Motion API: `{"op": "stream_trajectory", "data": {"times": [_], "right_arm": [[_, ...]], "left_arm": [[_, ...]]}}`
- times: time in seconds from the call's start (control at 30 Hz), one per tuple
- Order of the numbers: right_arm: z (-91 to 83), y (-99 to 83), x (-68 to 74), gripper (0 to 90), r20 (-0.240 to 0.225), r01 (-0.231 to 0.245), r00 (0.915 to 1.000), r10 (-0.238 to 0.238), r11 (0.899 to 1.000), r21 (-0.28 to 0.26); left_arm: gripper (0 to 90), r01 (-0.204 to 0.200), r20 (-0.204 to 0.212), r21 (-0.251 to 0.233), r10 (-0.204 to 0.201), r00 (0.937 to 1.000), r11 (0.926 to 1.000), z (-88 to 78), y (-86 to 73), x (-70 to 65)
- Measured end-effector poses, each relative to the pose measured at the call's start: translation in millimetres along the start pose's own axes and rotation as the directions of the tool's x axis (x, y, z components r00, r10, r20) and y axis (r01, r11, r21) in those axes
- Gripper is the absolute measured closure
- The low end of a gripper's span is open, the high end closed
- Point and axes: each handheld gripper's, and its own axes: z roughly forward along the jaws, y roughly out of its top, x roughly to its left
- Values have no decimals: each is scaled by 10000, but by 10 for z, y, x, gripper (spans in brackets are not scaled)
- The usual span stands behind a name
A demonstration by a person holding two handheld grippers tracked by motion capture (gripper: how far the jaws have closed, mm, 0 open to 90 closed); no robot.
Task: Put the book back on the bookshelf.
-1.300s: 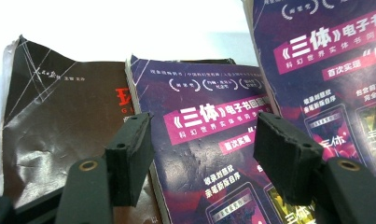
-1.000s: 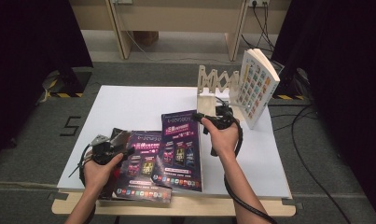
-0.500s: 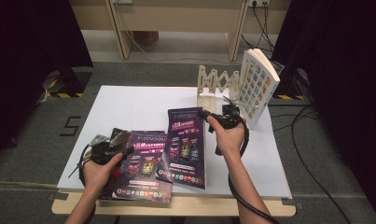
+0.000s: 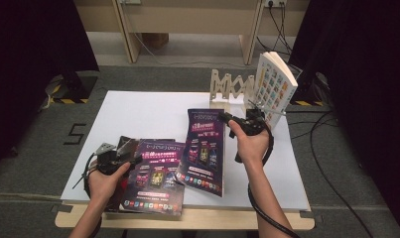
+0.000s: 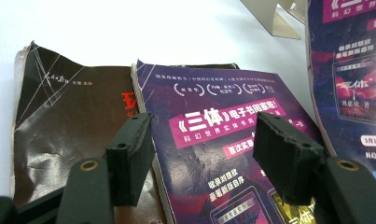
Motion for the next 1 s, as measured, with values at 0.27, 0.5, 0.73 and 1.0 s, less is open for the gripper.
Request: {"op": "stream_trajectory", "data": {"times": [0.27,0.5,0.73,1.0], "right_arm": [[-107,57,-28,836,115,77,9999,-72,9991,-408],[-179,100,-47,836,319,185,9994,-166,9980,-609],[-251,136,-55,836,437,188,9989,-148,9956,-914],[-340,180,-64,836,572,295,9981,-228,9923,-1202]], "left_arm": [[368,4,-7,0,-4,10000,10000,1,-1,-1],[369,24,-2,-33,-24,10000,10000,-2,5,0],[368,25,-2,-45,-25,10000,10000,-3,6,0],[368,30,1,-29,-30,10000,10000,-2,8,1]]}}
